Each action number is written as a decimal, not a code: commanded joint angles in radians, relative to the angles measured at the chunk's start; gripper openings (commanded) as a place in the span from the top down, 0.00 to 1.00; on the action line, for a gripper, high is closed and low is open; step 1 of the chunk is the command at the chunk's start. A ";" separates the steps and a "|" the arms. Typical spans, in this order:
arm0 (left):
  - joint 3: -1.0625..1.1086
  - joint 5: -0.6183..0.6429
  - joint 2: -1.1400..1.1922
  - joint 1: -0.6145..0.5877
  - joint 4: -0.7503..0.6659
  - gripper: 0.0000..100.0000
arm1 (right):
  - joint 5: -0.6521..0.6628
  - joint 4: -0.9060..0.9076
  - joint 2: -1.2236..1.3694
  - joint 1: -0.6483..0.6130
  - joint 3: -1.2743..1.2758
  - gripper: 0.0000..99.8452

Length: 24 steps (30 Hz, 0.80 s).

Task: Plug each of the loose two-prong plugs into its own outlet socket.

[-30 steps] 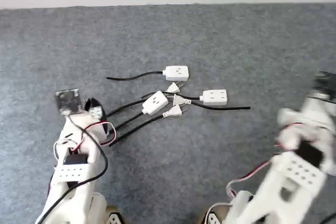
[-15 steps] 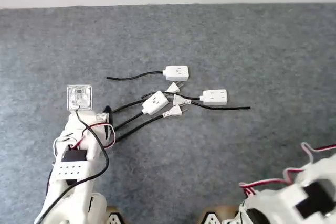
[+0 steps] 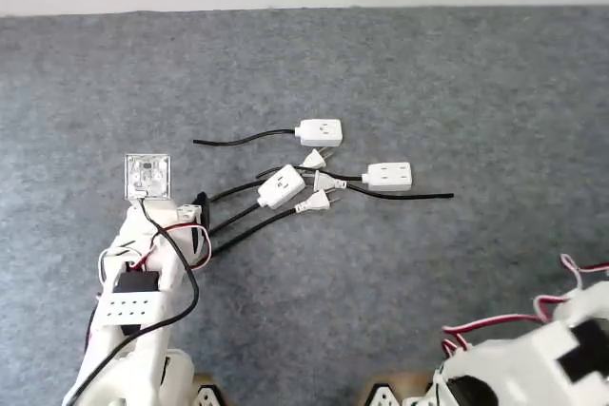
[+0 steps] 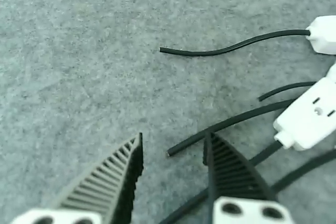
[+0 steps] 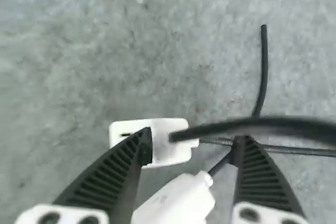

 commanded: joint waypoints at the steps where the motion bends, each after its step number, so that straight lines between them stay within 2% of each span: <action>1: -0.097 -0.008 -0.009 0.018 0.089 0.82 | 0.000 0.150 -0.199 -0.035 -0.060 0.80; 5: -0.234 -0.003 -0.008 0.089 0.321 0.82 | -0.060 0.298 -0.397 -0.071 -0.057 0.80; 10: -0.458 -0.015 -0.008 0.126 0.534 0.82 | -0.072 0.503 -0.598 -0.131 -0.048 0.80; 13: -0.567 -0.150 -0.008 0.175 0.646 0.82 | -0.066 0.595 -0.677 -0.185 0.028 0.80; 15: -0.610 -0.198 -0.008 0.215 0.684 0.82 | -0.066 0.605 -0.725 -0.228 0.114 0.80; 20: -0.656 -0.201 0.015 0.241 0.687 0.82 | -0.075 0.538 -0.837 -0.349 0.379 0.80; 24: -0.730 -0.199 0.187 0.221 0.687 0.82 | -0.107 0.519 -0.934 -0.456 0.545 0.80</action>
